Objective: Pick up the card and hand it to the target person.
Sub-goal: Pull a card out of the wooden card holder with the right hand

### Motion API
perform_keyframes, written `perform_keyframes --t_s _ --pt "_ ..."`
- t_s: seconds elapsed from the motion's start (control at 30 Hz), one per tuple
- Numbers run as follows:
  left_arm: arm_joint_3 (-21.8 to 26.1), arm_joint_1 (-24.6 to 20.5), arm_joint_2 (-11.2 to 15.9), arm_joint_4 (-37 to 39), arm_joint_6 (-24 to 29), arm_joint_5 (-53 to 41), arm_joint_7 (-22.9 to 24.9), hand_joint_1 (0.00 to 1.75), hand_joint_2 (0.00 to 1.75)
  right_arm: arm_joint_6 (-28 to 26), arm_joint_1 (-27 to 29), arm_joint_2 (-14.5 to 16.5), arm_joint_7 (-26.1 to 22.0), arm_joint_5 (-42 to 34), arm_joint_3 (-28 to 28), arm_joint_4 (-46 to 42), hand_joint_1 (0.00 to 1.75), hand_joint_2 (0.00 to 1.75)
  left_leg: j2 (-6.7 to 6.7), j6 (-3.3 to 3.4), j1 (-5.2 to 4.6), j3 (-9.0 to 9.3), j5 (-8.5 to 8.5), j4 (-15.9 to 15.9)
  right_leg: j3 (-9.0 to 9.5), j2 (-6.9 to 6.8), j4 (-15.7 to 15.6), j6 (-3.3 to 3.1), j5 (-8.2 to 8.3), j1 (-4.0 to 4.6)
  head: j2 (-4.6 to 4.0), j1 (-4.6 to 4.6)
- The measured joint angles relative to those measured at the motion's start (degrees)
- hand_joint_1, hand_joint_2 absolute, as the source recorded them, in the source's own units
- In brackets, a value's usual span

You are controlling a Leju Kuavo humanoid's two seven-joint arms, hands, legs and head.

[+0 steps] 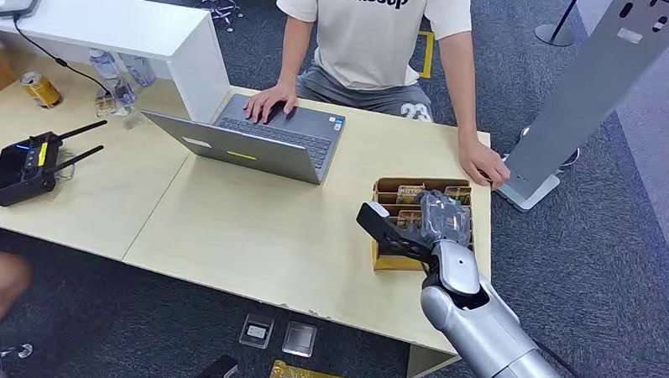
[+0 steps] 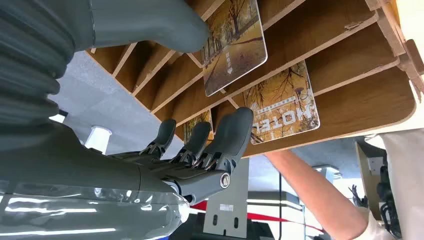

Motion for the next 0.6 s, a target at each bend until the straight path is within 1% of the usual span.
perform_keyframes --t_s 0.17,0.27,0.33,0.6 --pt "0.0 0.0 -0.01 0.01 0.11 0.12 0.0 0.0 0.0 0.0 -0.03 0.0 -0.01 -0.13 0.01 0.43 0.79 1.75 0.0 0.0 0.0 0.0 0.0 0.0 0.0 0.0 0.0 0.0 0.0 0.0 0.0 0.0" --pt "0.0 0.0 0.0 0.01 0.21 0.12 0.0 0.0 0.0 0.0 -0.03 0.0 -0.03 -0.38 0.04 0.63 0.91 1.75 0.0 0.0 0.0 0.0 0.0 0.0 0.0 0.0 0.0 0.0 0.0 0.0 0.0 0.0" --pt "0.0 0.0 0.0 0.0 0.24 0.13 0.0 0.0 0.0 -0.03 -0.04 0.0 -0.06 -0.54 0.08 0.73 0.95 1.75 0.0 0.0 0.0 0.0 0.0 0.0 0.0 0.0 0.0 0.0 0.0 0.0 0.0 0.0" --pt "0.0 0.0 0.0 0.0 0.29 0.13 0.0 0.0 0.0 -0.26 -0.04 0.0 -0.2 -1.07 0.35 0.9 0.88 1.75 0.0 0.0 0.0 0.0 0.0 0.0 0.0 0.0 0.0 0.0 0.0 0.0 0.0 0.0"
